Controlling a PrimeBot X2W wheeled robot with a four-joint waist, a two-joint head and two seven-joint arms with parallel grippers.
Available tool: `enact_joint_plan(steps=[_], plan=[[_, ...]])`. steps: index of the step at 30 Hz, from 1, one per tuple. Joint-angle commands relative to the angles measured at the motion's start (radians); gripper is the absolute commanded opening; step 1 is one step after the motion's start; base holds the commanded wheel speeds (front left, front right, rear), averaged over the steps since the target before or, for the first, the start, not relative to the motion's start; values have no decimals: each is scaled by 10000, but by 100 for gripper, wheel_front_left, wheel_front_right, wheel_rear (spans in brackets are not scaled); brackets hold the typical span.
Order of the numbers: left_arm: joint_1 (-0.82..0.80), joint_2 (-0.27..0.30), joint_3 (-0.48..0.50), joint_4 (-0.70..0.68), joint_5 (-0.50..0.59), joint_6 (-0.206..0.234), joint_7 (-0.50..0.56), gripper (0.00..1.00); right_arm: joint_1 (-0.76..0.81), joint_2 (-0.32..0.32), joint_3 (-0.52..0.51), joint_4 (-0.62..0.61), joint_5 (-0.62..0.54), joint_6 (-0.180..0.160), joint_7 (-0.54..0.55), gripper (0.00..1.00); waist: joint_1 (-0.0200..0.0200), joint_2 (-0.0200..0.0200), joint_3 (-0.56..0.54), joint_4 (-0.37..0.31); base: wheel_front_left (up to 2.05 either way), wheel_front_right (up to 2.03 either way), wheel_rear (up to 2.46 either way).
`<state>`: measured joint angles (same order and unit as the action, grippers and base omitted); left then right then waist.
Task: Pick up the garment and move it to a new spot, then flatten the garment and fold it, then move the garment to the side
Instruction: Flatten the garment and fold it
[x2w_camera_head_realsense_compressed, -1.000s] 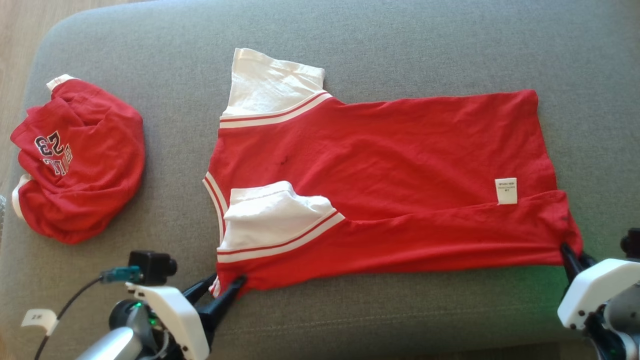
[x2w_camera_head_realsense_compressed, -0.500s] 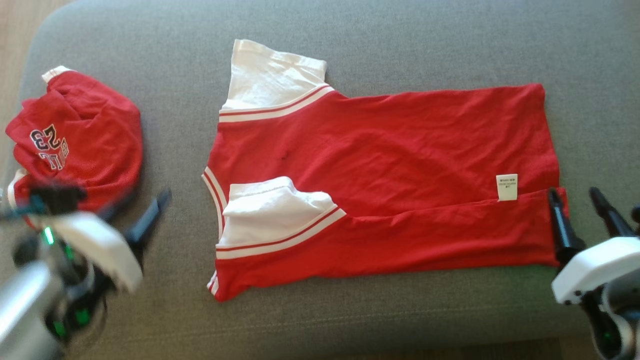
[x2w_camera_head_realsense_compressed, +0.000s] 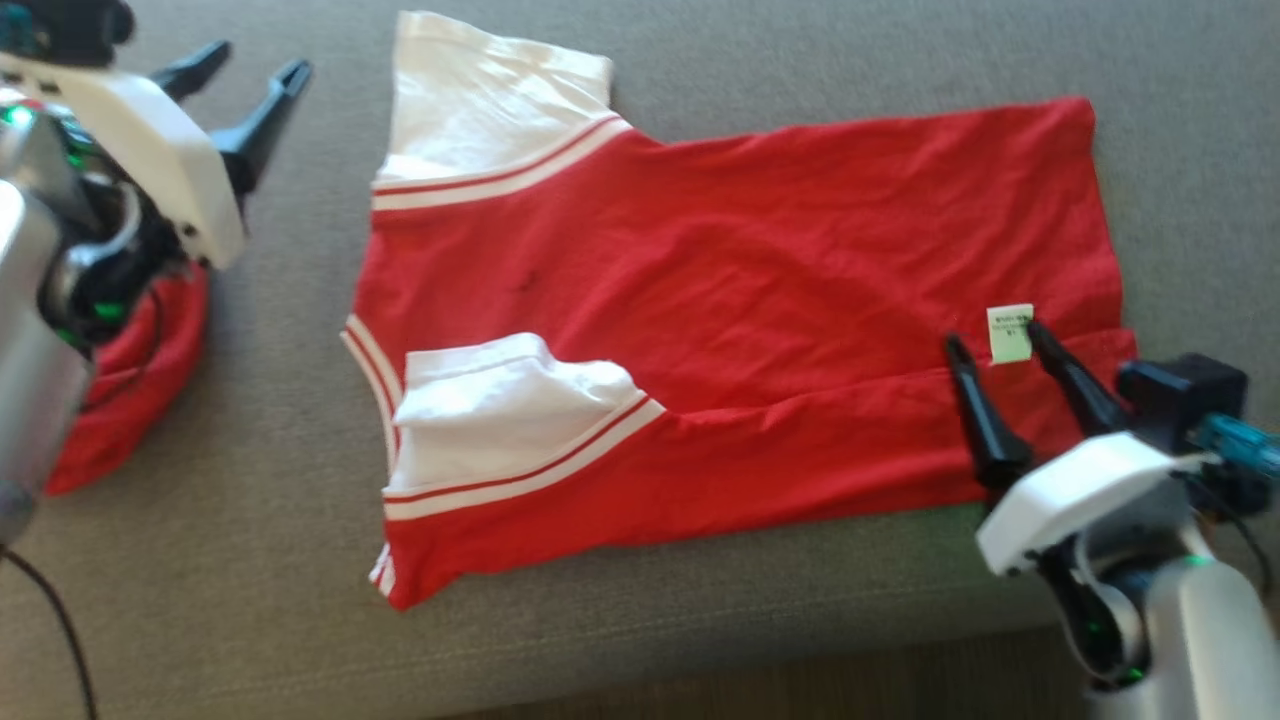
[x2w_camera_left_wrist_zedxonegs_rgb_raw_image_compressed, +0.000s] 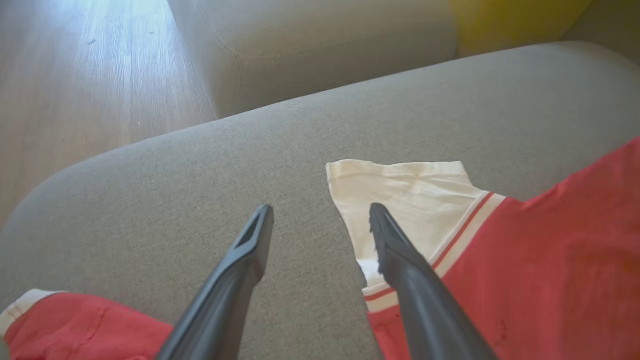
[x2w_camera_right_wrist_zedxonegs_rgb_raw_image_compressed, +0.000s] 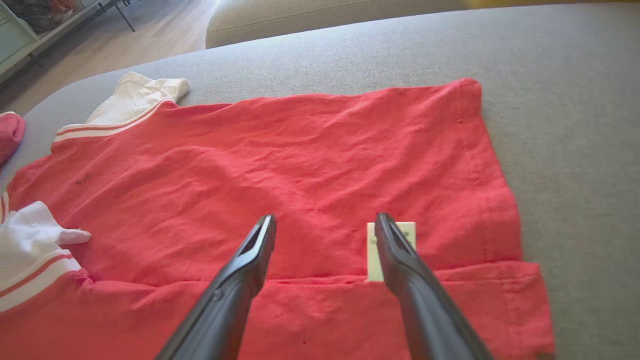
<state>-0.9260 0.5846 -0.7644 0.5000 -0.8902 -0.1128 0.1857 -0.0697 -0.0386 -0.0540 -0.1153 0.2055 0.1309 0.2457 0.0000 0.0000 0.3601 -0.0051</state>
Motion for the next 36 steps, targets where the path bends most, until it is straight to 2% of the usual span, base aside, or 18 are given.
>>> enact_joint_plan(steps=[1, 6, 12, 18, 28, 29, 31, 32, 33, 34, 36], plan=[[-739, 385, 349, 83, 120, -59, 92, 100, -324, -116, 433, -280, 143, -2, -130, 100, 0, 0, 442, -401, 0, 0, 0], [-1946, 307, -141, 1319, 375, -160, 320, 100, -798, -116, 1255, -53, 269, -2, -379, 100, 0, 0, 1249, -870, 0, 0, 0], [-2961, 262, -751, 2256, -108, -175, 599, 100, -1229, -116, 1737, 207, 419, -2, -512, 100, 0, 0, 1945, -1352, 0, 0, 0], [-3316, 493, -1241, 2603, -581, -176, 546, 100, -1425, -116, 2067, 360, 684, -2, -641, 100, 0, 0, 2168, -1694, 0, 0, 0], [-3410, 795, -2358, 2446, -1279, -177, 1011, 100, -1540, -116, 1973, 547, 804, -2, -850, 100, 0, 0, 2266, -1741, 0, 0, 0], [-3388, 836, -2488, 2336, -1442, -177, 1164, 92, -1568, -116, 1948, 559, 818, -2, -876, 100, 0, 0, 2261, -1731, 0, 0, 0], [-3373, 987, -2816, 2064, -1656, -177, 1470, 58, -1621, -116, 1898, 571, 784, -2, -910, 100, 0, 0, 2250, -1707, 0, 0, 0], [-3403, 1093, -3004, 1922, -1648, -177, 1511, 47, -1641, -116, 1890, 563, 782, -2, -922, 100, 0, 0, 2249, -1699, 0, 0, 0], [-3432, 1185, -3133, 1801, -1680, -177, 1462, 29, -1663, -116, 1898, 551, 793, -2, -933, 100, 0, 0, 2255, -1702, 0, 0, 0], [-3456, 1261, -3211, 1728, -1753, -177, 1377, 0, -1691, -116, 1917, 535, 810, -2, -950, 100, 0, 0, 2267, -1712, 0, 0, 0], [-3539, 1379, -3381, 1630, -1808, -178, 1124, 0, -1757, -116, 1951, 520, 867, -2, -983, 100, 0, 0, 2300, -1741, 0, 0, 0]])
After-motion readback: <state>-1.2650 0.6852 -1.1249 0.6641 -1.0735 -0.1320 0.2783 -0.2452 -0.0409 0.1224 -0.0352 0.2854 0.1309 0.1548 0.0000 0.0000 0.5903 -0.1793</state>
